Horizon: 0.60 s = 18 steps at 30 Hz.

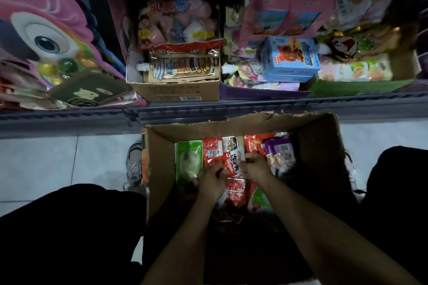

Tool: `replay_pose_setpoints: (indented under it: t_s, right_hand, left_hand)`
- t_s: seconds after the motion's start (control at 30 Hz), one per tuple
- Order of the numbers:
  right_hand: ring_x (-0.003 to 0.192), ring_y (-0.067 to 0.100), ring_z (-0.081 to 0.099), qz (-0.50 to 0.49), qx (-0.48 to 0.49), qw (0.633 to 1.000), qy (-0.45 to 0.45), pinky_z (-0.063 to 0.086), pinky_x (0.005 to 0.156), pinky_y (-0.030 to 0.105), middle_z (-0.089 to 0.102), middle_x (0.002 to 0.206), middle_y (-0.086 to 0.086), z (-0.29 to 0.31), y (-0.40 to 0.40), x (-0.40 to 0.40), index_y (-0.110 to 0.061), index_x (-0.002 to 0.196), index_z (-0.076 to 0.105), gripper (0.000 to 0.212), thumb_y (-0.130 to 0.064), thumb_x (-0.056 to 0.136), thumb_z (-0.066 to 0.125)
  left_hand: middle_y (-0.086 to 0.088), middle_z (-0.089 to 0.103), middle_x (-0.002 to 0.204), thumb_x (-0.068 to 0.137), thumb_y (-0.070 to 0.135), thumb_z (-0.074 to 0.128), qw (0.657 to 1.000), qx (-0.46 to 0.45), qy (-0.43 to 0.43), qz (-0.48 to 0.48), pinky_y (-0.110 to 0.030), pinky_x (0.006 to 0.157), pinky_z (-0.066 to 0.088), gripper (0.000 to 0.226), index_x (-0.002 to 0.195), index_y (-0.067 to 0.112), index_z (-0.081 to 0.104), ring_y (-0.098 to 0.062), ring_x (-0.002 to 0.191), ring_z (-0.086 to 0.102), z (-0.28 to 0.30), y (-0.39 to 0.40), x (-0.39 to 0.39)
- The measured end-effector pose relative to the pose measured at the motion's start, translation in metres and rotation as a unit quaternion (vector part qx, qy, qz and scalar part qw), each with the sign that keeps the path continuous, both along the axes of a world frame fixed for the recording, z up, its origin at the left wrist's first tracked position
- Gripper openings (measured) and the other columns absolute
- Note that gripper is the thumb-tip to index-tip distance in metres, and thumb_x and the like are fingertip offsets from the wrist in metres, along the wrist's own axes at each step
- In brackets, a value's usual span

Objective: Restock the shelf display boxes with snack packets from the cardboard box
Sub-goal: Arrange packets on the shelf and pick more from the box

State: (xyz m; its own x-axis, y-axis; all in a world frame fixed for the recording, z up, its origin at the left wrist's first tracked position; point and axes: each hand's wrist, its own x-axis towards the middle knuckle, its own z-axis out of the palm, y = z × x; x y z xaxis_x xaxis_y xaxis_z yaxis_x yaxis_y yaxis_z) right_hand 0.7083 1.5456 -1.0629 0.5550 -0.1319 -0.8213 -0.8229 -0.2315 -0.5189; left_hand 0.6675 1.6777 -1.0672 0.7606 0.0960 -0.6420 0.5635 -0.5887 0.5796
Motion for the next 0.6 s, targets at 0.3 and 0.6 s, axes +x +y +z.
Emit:
replay_pose_setpoints:
  t_s: [0.3,0.6]
  right_hand:
    - [0.078,0.014,0.063,0.006,-0.002,0.999,-0.045,0.052,0.072,0.026,0.069,0.101,0.007,0.029,-0.026,0.015,-0.006,0.11,0.066,0.024,-0.014,0.088,0.063]
    - [0.084,0.022,0.06,0.152,-0.03,0.974,-0.167,0.052,0.078,0.035,0.065,0.094,0.01,0.133,-0.059,0.051,-0.003,0.105,0.063,0.019,-0.014,0.091,0.059]
  left_hand:
    - [0.002,0.043,0.128,0.094,0.021,0.054,0.997,-0.046,-0.036,0.058,-0.031,0.101,0.043,0.04,0.134,0.025,0.05,-0.014,0.109,0.05,0.026,-0.013,0.027]
    - [-0.002,0.065,0.095,0.09,0.02,0.062,0.989,-0.143,-0.032,0.024,-0.02,0.064,0.047,0.013,0.099,0.012,0.057,-0.01,0.078,0.059,0.103,-0.03,0.067]
